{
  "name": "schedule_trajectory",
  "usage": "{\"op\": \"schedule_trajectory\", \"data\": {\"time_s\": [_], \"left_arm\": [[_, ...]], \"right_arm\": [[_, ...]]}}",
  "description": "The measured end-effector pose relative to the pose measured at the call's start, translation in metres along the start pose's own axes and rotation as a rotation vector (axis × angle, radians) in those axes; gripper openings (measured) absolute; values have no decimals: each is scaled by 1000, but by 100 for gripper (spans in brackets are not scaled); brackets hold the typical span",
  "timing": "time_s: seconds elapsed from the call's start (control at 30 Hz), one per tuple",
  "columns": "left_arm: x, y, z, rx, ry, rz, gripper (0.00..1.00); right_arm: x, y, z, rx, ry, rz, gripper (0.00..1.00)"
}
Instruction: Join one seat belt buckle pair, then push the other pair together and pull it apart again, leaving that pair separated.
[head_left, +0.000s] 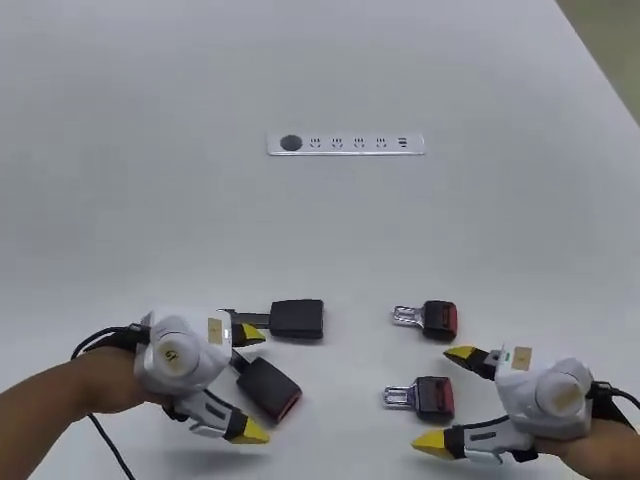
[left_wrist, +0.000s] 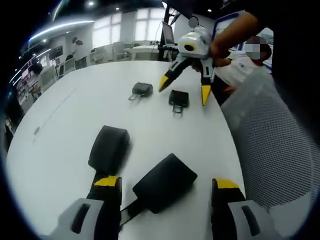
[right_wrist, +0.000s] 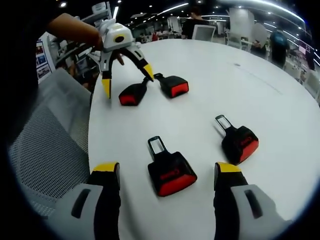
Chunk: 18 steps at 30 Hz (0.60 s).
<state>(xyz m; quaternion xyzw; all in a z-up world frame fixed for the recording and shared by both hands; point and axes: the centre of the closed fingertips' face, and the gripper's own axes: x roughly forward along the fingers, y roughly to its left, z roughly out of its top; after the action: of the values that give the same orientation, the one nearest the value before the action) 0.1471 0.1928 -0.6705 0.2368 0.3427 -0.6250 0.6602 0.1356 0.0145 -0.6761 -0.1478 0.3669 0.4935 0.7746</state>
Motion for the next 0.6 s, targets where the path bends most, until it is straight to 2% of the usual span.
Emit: {"op": "schedule_trajectory", "data": {"time_s": [0.2,0.3,0.37,0.43,0.47,0.5,0.6], "left_arm": [[7,1,-7,71,39,-37,70],[9,5,-12,127,63,-46,62],[10,4,-13,132,61,-51,57],[11,7,-19,141,86,-42,53],[11,8,-15,183,66,-43,51],[11,11,-17,153,68,-32,49],[11,15,-18,169,75,-21,45]], "right_arm": [[3,0,-8,-66,50,22,73],[3,-2,-12,-86,76,34,70],[3,-2,-13,-91,82,38,65],[3,-4,-13,-112,85,36,62],[3,-5,-13,-114,84,38,61],[4,-6,-12,-112,83,39,61],[4,-9,-10,-148,88,27,56]]}}
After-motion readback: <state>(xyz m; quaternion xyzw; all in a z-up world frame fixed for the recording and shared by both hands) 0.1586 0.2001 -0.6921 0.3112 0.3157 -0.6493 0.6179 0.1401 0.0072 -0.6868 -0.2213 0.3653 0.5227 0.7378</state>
